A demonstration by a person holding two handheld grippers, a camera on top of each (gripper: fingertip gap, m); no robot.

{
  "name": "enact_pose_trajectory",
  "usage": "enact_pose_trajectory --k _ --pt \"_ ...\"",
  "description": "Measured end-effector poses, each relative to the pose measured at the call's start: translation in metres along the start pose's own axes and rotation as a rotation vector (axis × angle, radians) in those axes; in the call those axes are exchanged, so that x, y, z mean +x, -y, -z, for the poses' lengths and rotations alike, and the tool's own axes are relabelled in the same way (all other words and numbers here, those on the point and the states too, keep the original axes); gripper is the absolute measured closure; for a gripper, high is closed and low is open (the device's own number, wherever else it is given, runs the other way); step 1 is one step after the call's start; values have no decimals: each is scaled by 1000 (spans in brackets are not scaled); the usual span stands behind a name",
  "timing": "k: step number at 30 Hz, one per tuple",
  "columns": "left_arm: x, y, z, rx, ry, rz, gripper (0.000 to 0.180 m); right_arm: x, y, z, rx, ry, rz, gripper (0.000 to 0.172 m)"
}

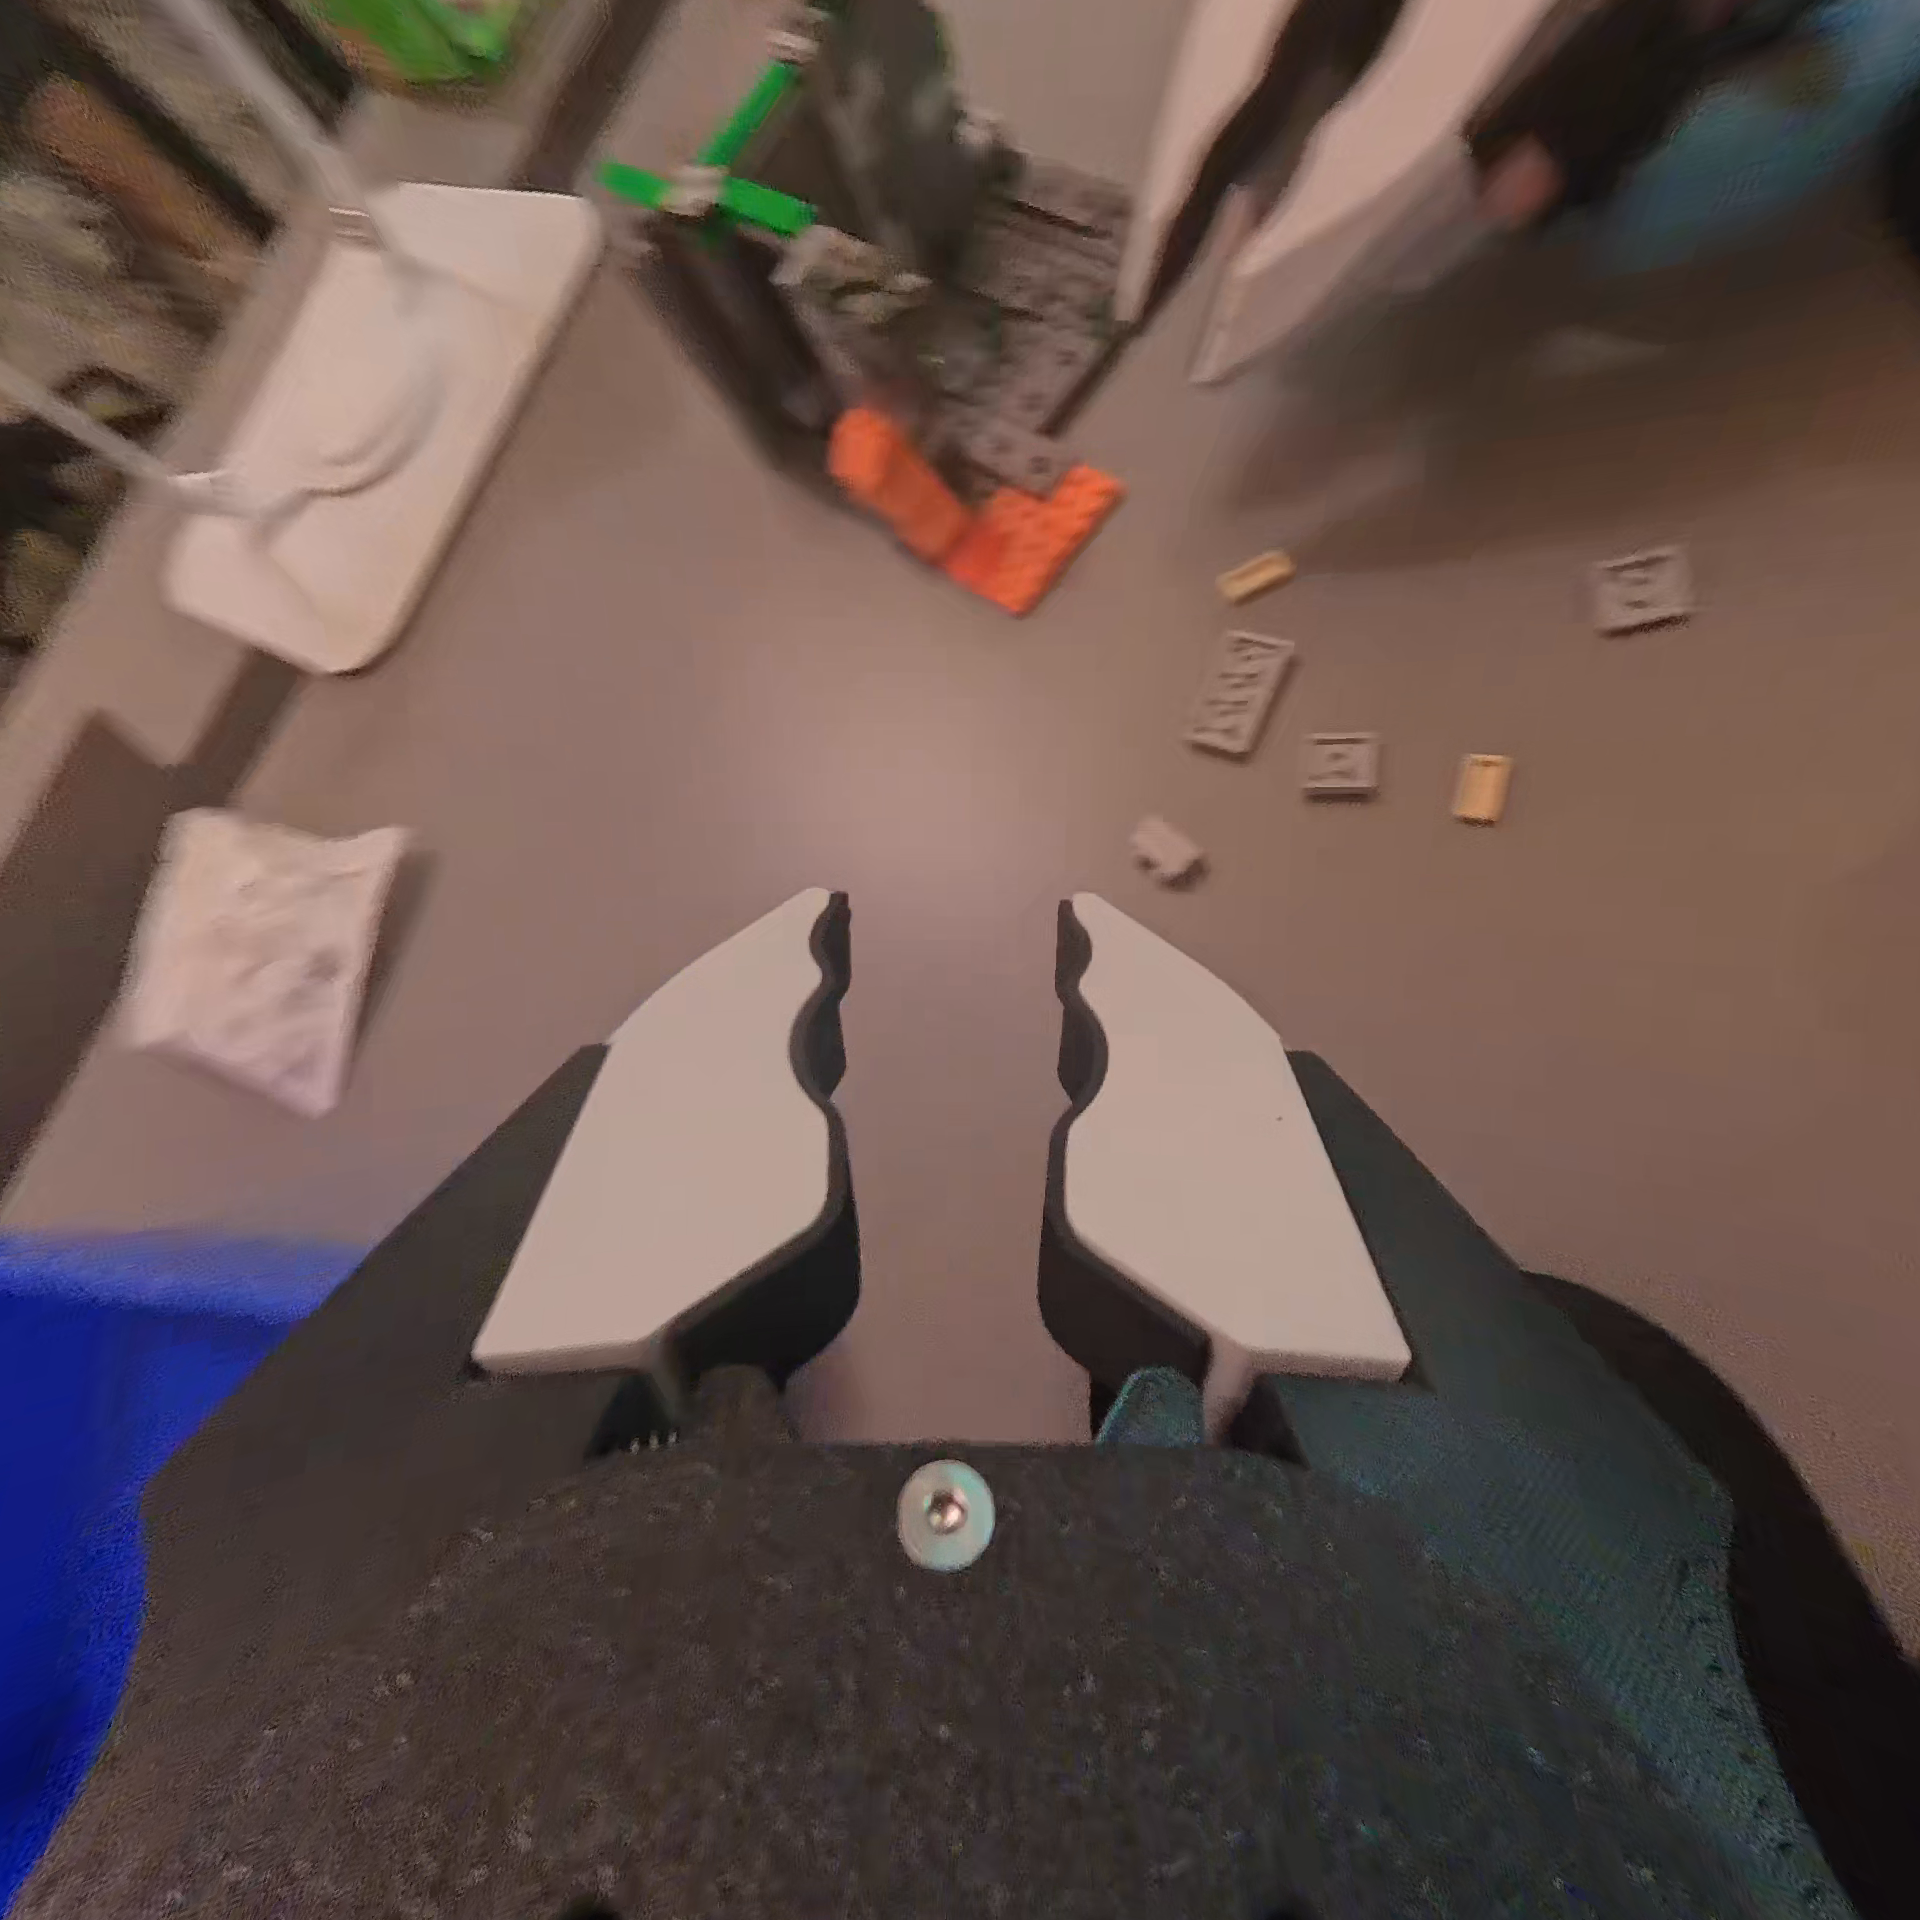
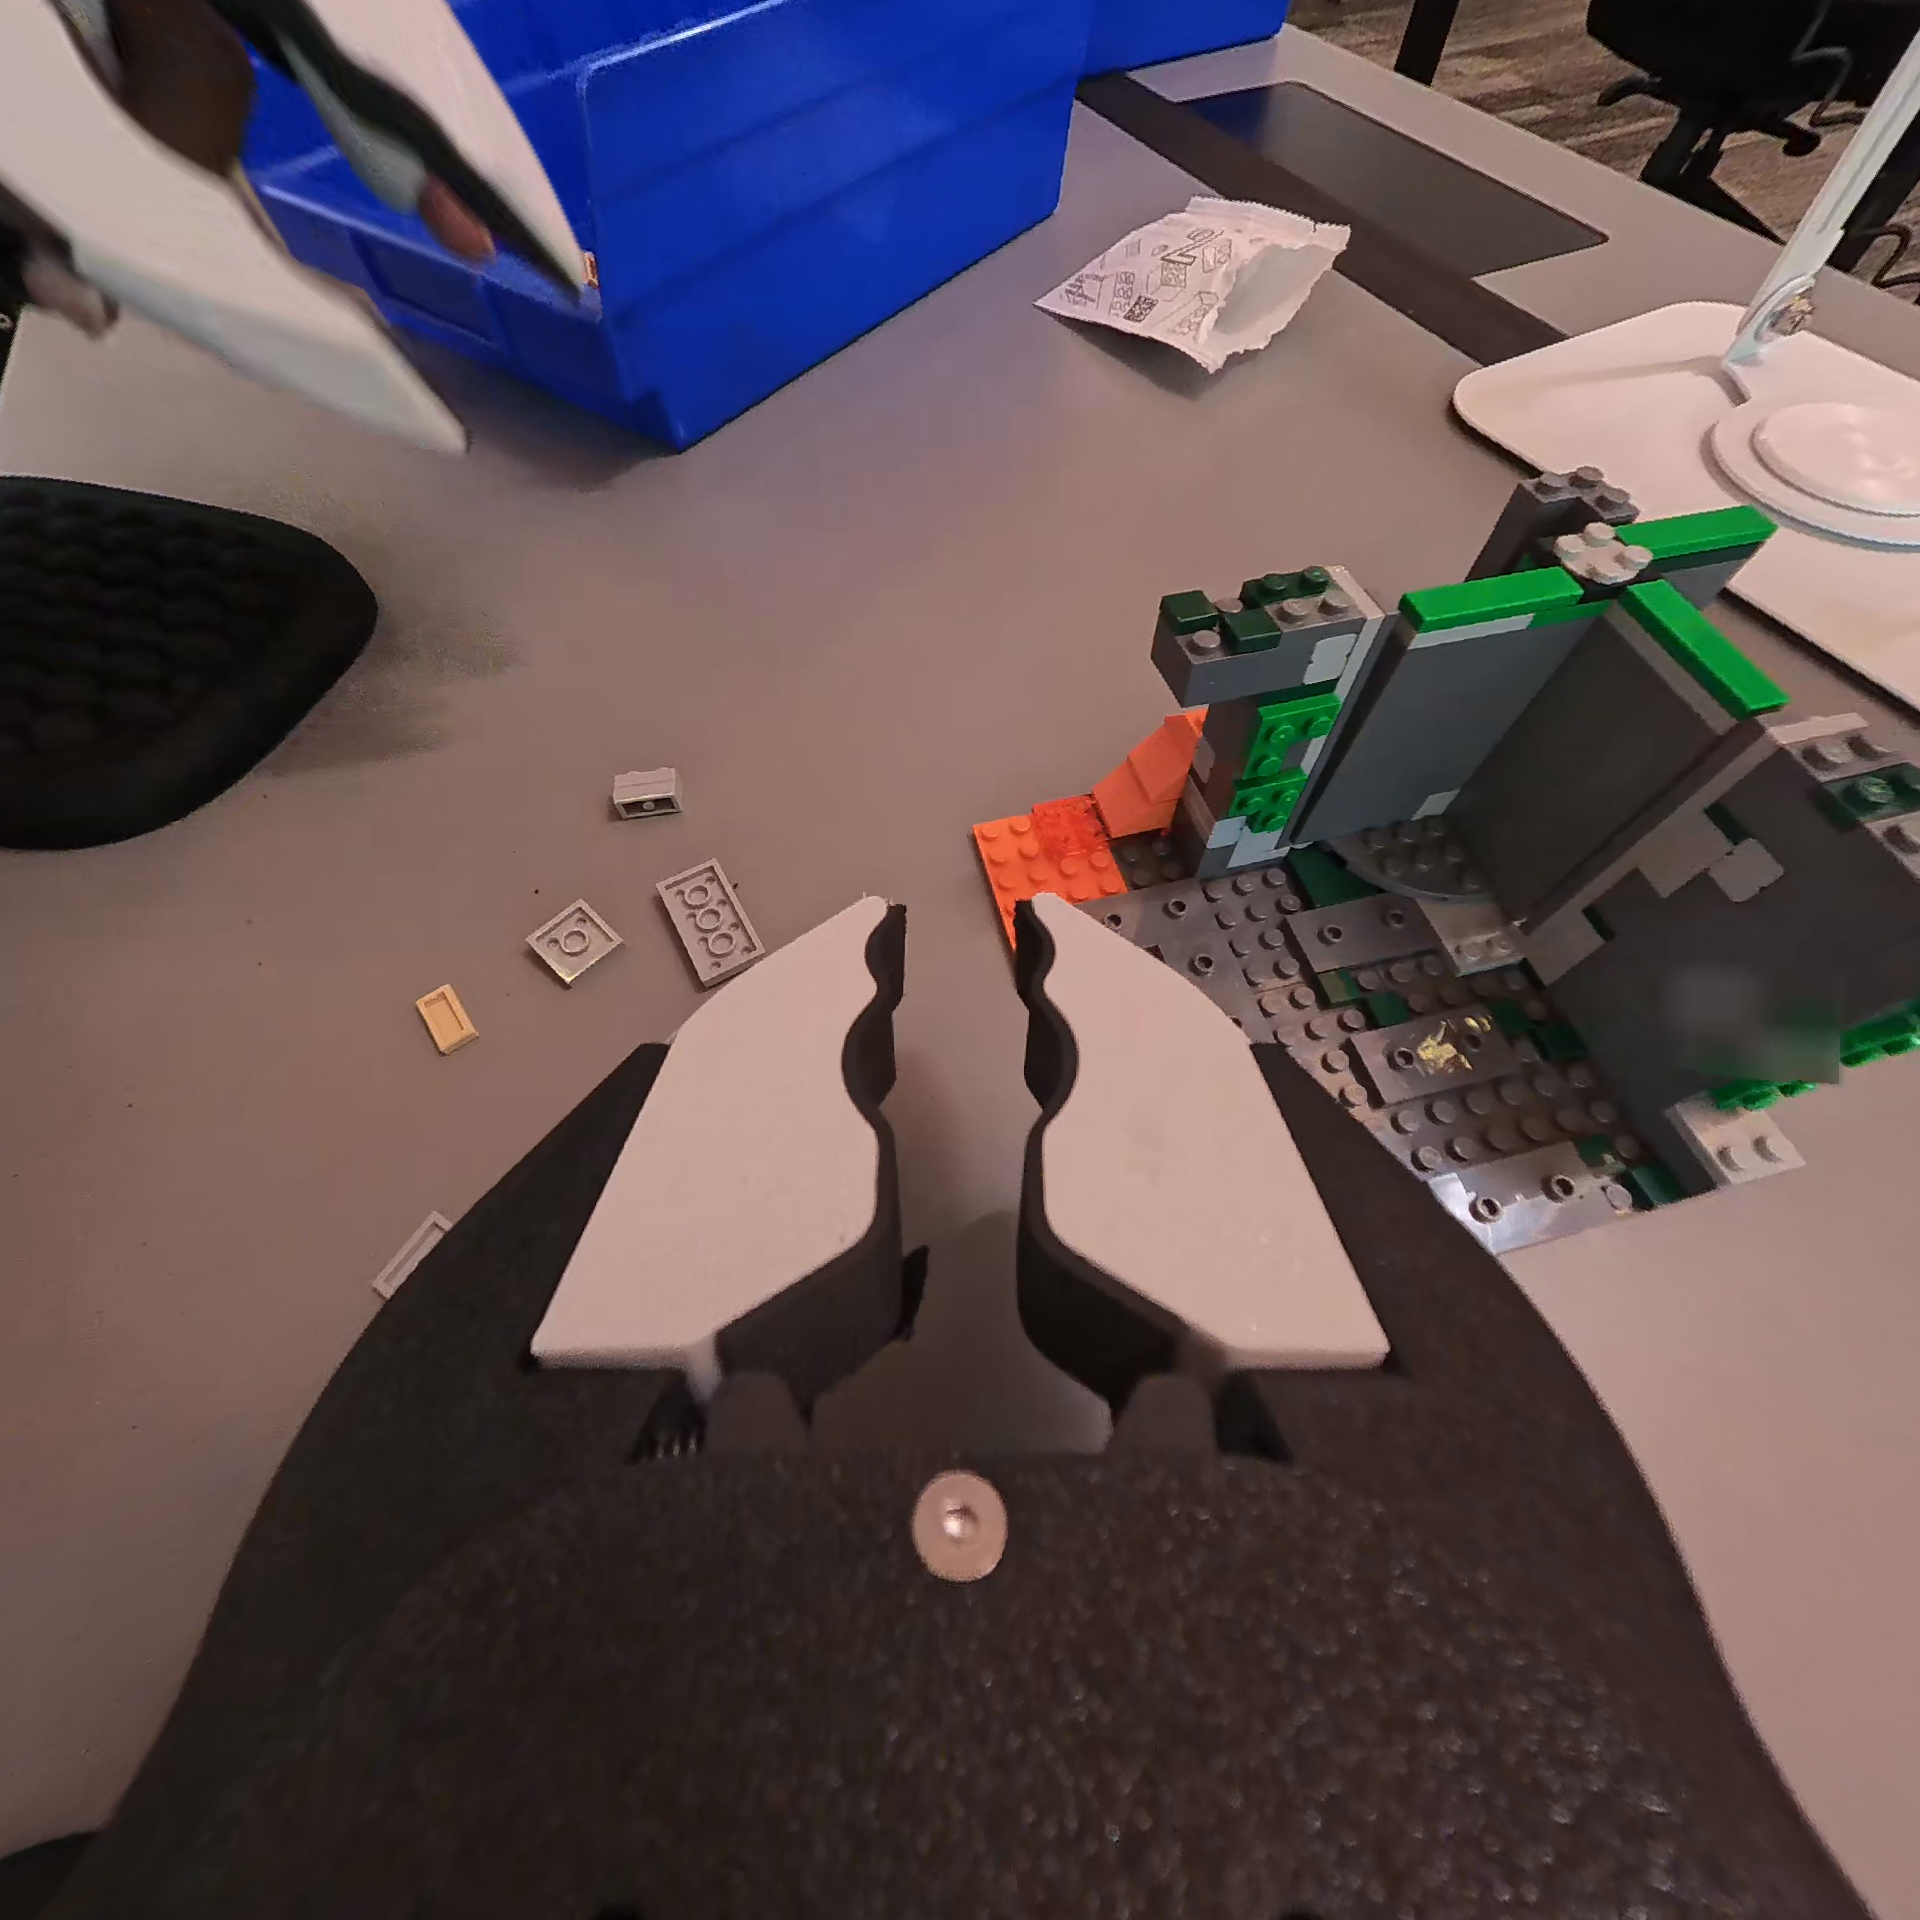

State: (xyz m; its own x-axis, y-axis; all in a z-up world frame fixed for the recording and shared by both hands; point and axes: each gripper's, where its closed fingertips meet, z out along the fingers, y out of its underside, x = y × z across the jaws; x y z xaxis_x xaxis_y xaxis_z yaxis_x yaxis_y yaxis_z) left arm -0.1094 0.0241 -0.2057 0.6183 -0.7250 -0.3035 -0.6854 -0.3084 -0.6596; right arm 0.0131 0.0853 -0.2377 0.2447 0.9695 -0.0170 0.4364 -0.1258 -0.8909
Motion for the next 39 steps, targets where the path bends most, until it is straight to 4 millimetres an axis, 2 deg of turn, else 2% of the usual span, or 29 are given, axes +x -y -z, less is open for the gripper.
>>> enact_pose_trajectory --k 3,6,10,12,14,19,22,25,29,31,34,36,39 --pt "35 -4 -28 -39 -181 -37 139 0 0 1 -1 -1 7 152" --pt "54 -11 -51 -74 -294 -97 137 -1 1 1 -1 1 10 152" --pt "58 -21 -66 -140 -359 -156 140 -3 -1 -1 -11 9 27 152" --pt "58 -20 -69 -151 -392 -126 148 -4 0 -1 -10 11 36 152" --pt "60 -22 -68 -171 -430 -117 163 -4 1 0 -9 12 43 152" --pt "54 -22 -60 -170 -384 -127 163 -4 1 1 -10 13 48 153" --pt "33 -13 -34 -110 -290 -84 163 -4 1 1 -8 15 51 154" --pt "-4 -12 5 -69 -149 -38 163 -5 2 1 -9 19 56 154" --pt "-62 -28 56 -20 55 83 163 -7 0 -1 -18 20 63 154" --pt "-86 -46 70 -33 136 164 163 -7 0 -1 -20 19 64 155" --pt "-111 -83 75 -112 222 243 161 -7 -1 -2 -25 18 65 155" --pt "-114 -98 69 -125 223 305 159 -8 -3 -3 -31 19 64 155" --pt "-116 -111 61 -144 243 321 156 -8 -4 -4 -37 15 68 155"
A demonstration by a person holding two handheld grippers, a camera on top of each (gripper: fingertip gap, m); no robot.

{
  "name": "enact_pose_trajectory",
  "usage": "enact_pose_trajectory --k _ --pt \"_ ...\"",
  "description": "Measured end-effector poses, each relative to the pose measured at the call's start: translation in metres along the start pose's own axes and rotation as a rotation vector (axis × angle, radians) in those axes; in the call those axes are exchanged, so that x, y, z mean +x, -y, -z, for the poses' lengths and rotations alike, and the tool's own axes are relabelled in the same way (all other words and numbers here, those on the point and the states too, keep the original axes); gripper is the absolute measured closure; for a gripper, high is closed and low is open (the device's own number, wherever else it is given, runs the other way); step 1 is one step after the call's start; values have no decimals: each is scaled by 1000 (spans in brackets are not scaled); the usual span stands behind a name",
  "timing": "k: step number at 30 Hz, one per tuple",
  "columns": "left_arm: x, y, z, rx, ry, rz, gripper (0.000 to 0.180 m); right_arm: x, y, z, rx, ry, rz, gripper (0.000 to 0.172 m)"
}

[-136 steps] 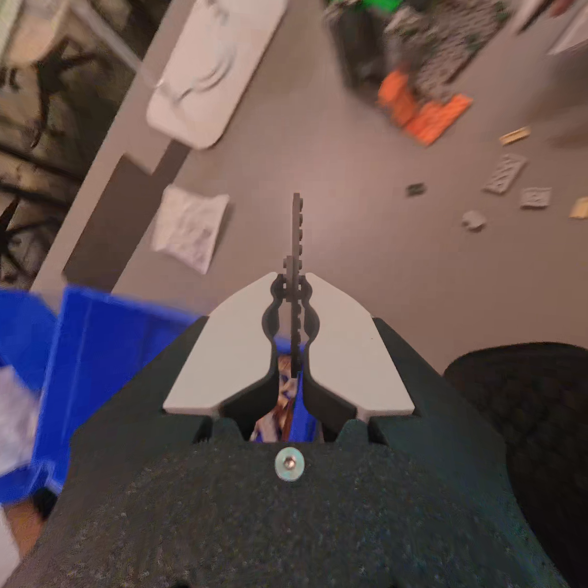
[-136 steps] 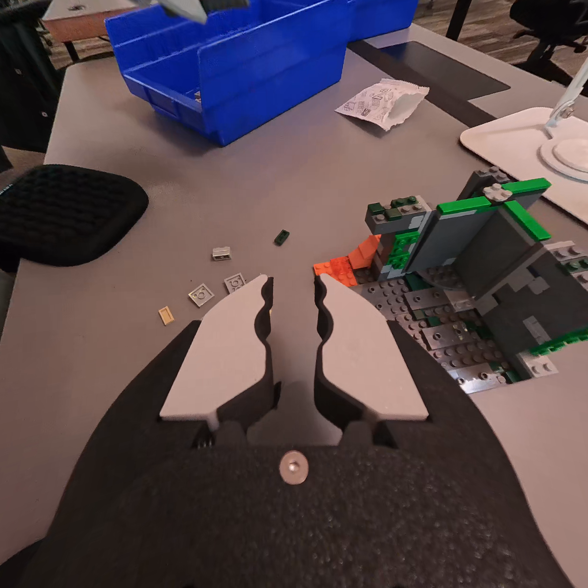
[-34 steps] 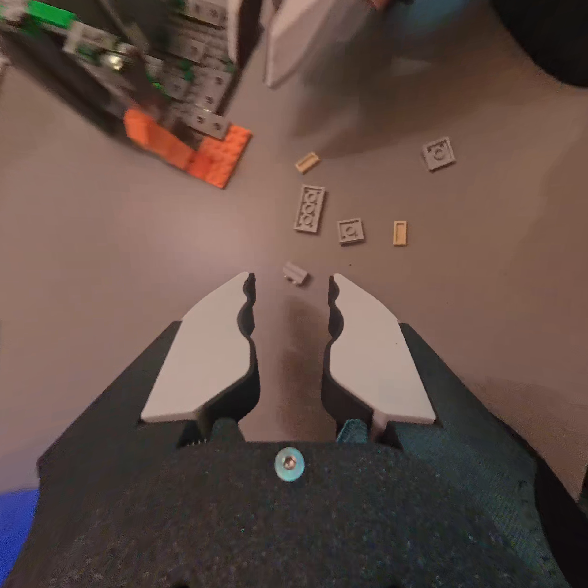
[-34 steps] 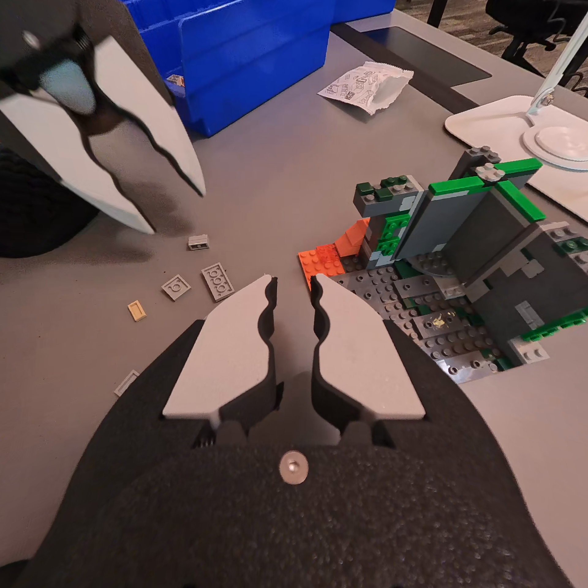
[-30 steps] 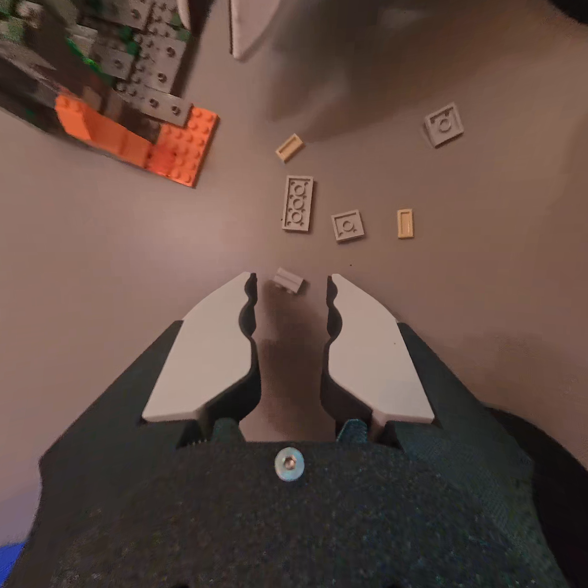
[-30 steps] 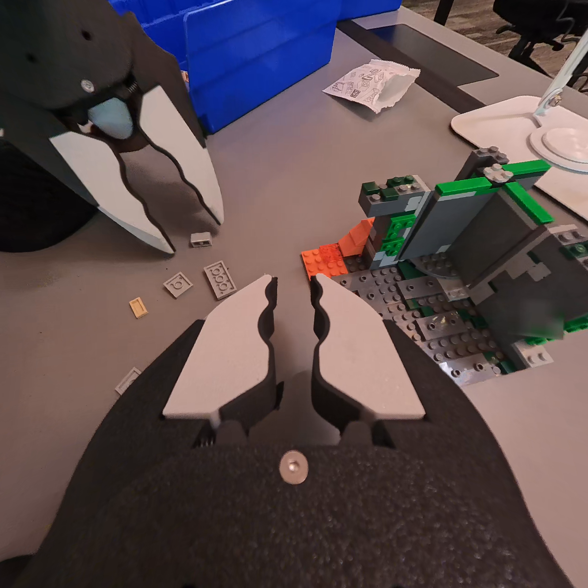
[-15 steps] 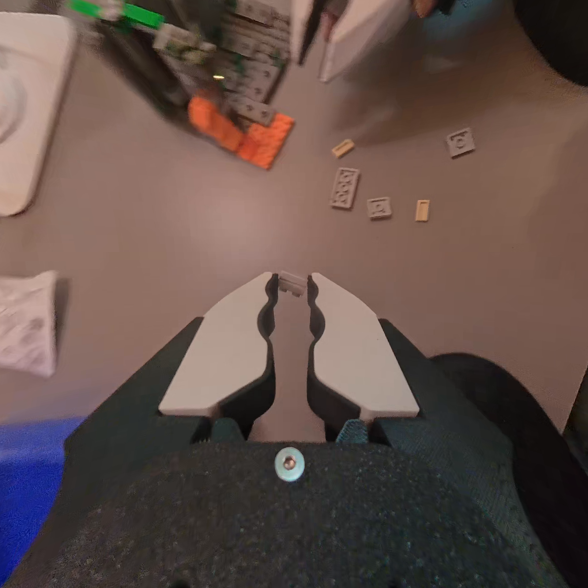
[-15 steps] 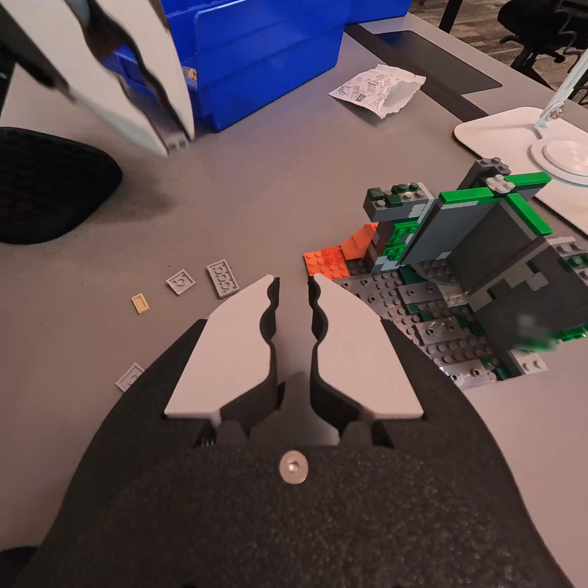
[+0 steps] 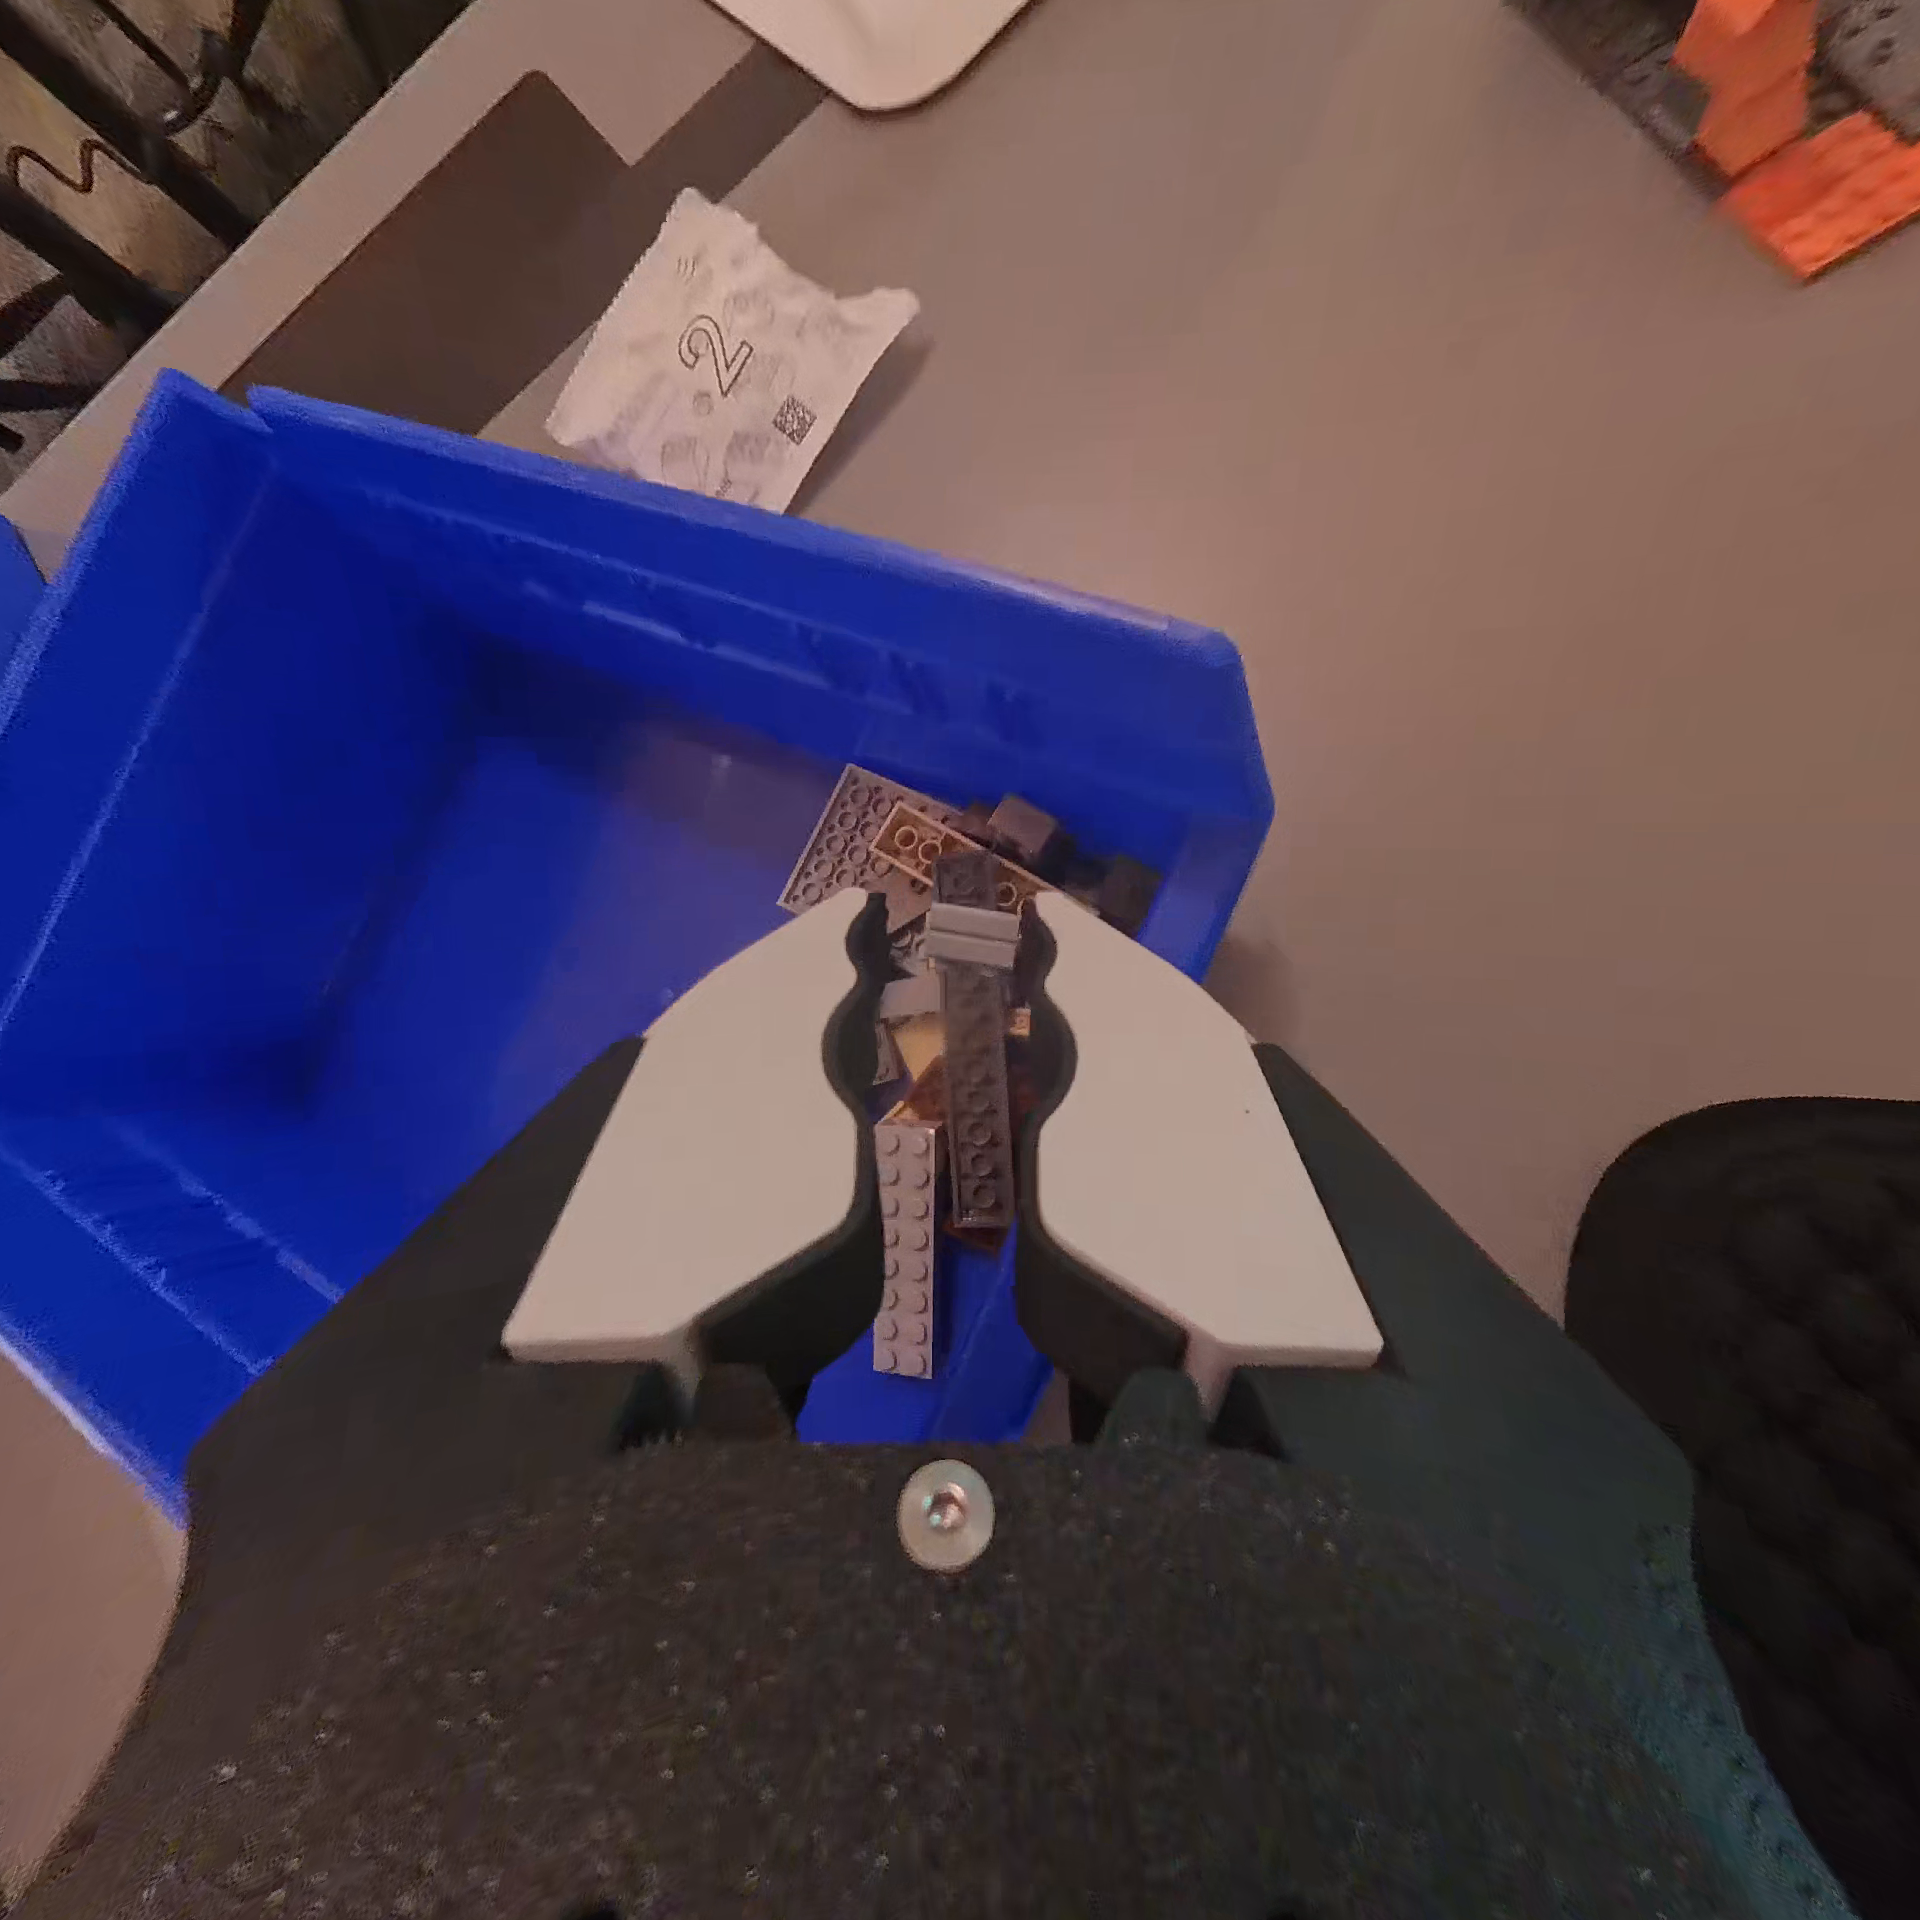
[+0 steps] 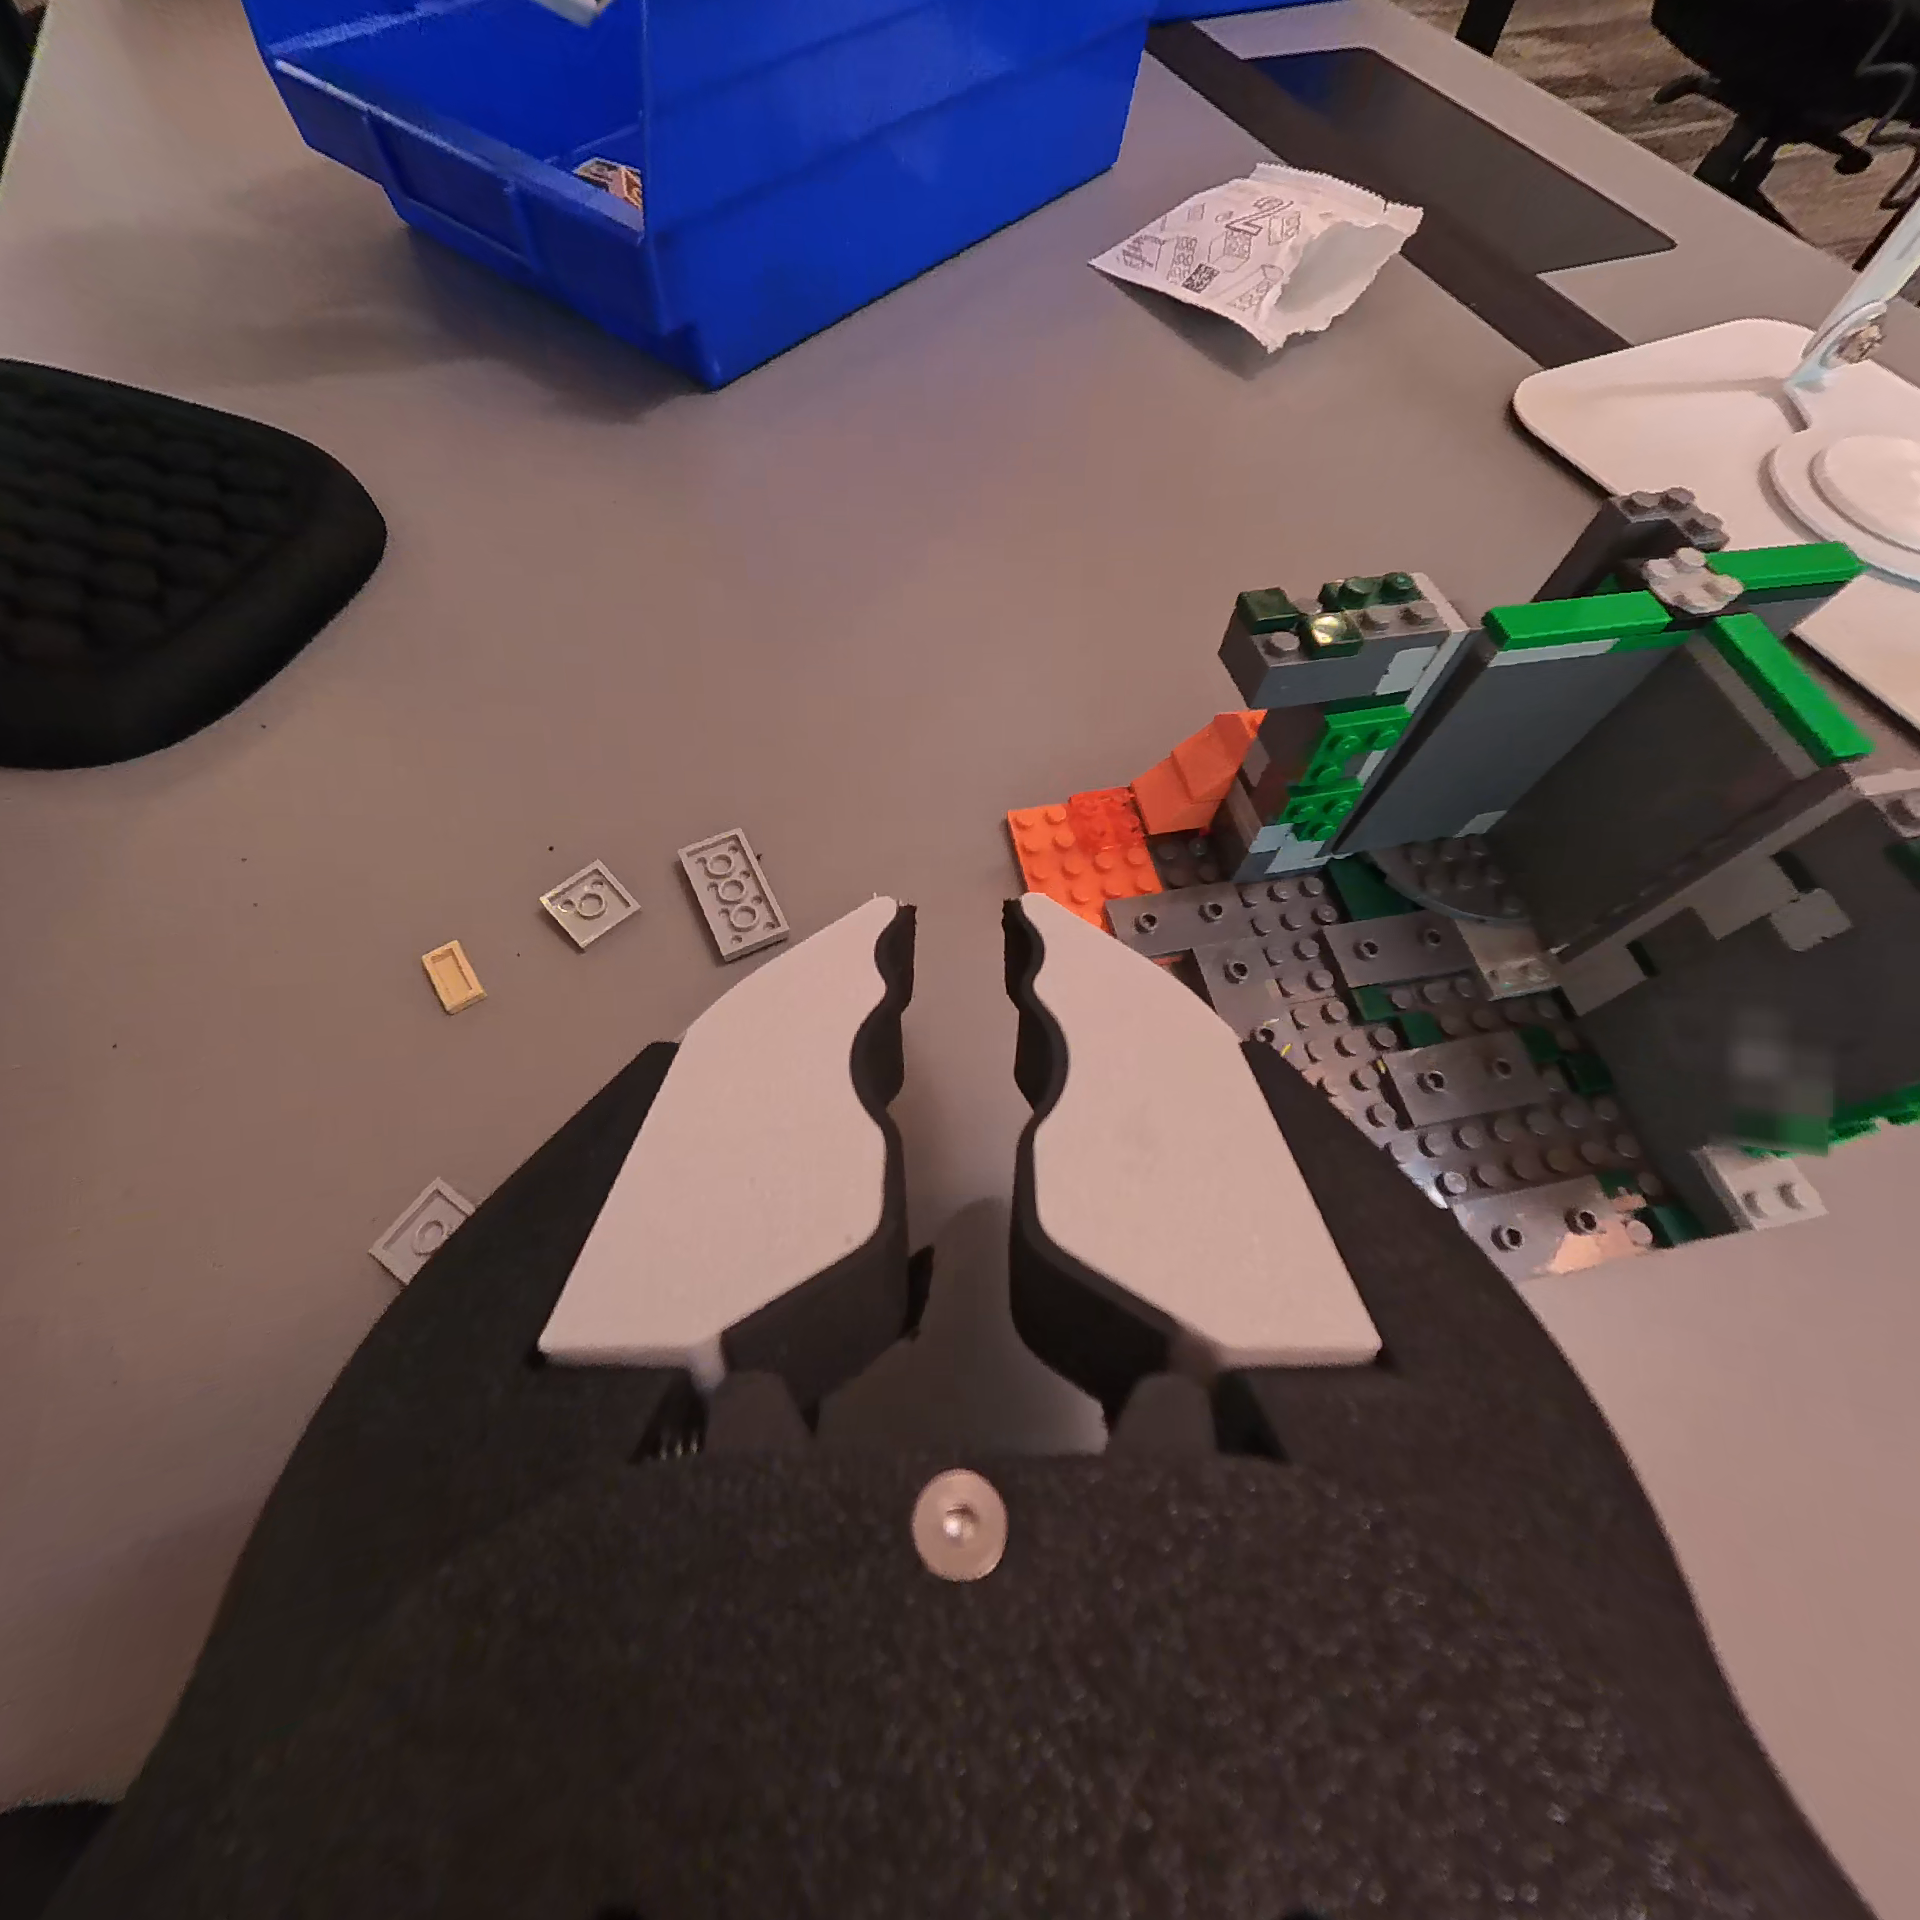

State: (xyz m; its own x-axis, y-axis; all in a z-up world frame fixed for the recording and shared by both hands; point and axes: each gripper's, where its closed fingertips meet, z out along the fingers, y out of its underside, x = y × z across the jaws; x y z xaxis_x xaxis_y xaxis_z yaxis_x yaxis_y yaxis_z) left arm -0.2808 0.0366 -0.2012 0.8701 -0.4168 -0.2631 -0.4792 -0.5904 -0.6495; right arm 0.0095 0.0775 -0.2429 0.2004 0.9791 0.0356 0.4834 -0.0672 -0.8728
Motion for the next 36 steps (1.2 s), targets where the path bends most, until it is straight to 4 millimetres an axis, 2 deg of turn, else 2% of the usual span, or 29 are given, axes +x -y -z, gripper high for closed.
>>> enact_pose_trajectory --k 6,9,11,15,19,24,29,36 --pt "4 3 -2 23 9 -16 147 0 -2 -2 -9 -3 1 155" --pt "15 16 5 77 7 -60 149 0 -2 -2 -10 -5 2 156" --pt "34 31 10 129 -33 -95 153 0 -2 -2 -10 -5 1 156" --pt "90 52 8 172 -179 -170 156 1 -4 -2 -14 -4 -4 156" --pt "150 64 -14 169 -361 -232 156 0 -2 -1 -11 -5 1 156" --pt "209 70 -46 99 -508 -323 157 1 -1 0 -8 -10 10 156" --pt "242 71 -70 16 -617 -360 155 2 0 2 -4 -13 16 156" --pt "253 67 -86 -44 -653 -356 156 -1 -1 2 -15 9 18 155"
